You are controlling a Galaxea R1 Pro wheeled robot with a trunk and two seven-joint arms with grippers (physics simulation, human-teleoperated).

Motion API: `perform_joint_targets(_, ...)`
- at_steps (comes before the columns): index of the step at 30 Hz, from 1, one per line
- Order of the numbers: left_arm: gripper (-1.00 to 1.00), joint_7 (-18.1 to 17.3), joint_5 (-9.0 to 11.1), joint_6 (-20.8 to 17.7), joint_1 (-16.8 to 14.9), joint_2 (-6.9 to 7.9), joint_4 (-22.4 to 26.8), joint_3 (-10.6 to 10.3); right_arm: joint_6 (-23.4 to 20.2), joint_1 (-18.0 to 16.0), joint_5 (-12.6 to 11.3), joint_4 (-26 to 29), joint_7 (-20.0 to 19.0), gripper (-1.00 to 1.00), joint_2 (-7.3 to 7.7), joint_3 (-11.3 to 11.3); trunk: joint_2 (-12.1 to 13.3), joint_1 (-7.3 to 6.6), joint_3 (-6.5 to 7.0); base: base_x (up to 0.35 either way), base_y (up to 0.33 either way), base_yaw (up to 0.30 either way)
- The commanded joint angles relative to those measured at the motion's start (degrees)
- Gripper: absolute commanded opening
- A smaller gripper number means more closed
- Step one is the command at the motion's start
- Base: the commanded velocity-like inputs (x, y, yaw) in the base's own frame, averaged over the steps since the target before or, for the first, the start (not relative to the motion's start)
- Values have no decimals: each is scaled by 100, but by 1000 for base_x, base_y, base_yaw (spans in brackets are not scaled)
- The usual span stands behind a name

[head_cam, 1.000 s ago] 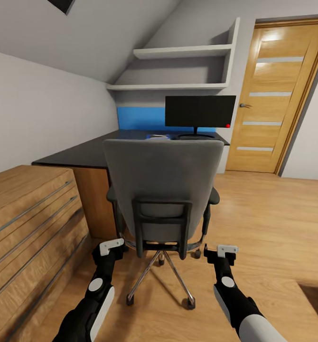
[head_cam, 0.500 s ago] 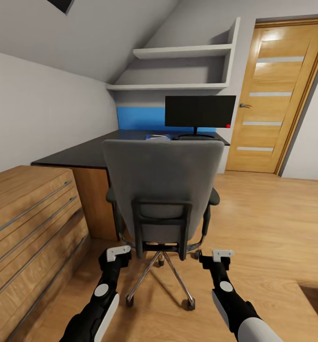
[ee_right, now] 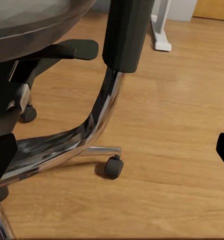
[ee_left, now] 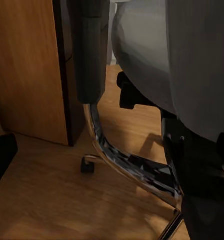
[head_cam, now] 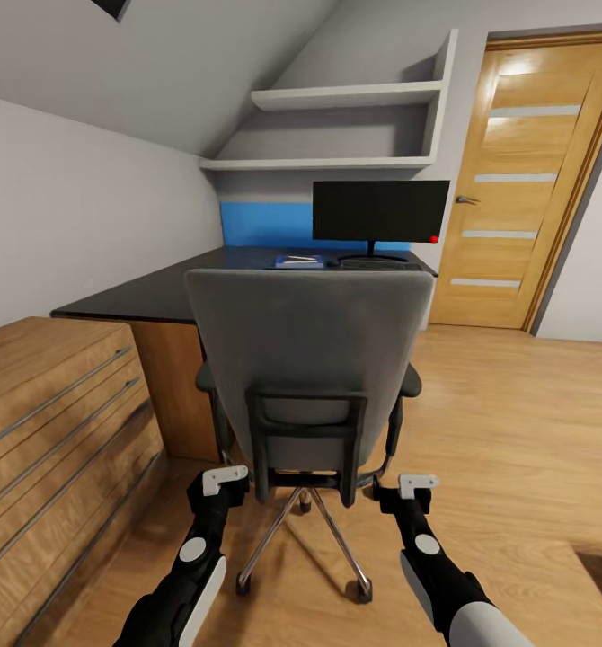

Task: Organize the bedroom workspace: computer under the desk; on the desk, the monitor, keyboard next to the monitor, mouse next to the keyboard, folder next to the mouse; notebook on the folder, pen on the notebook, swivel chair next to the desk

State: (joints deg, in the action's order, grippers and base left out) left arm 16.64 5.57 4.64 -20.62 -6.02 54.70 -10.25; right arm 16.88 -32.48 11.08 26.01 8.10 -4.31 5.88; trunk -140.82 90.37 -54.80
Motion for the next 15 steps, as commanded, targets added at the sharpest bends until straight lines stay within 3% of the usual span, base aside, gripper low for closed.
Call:
perform_joint_targets(1, 100, 32, 58, 28, -4, 4, -3, -21, 17, -4, 62, -11, 9, 100, -7, 36, -2, -1, -5, 48, 0, 0)
perform_joint_targets(5, 100, 32, 58, 28, -4, 4, -3, -20, 17, -4, 68, -30, 8, 100, -7, 36, -2, -1, -5, 154, 0, 0)
perform_joint_targets(11, 100, 32, 60, 28, -4, 4, 4, -20, 17, -4, 69, -46, 0, 100, -2, 36, -2, -1, -5, 289, -26, 0)
perform_joint_targets(15, 100, 32, 60, 36, -4, 4, 20, -20, 17, -4, 70, -51, -1, 100, -1, 36, -2, -1, -5, 84, -25, 0)
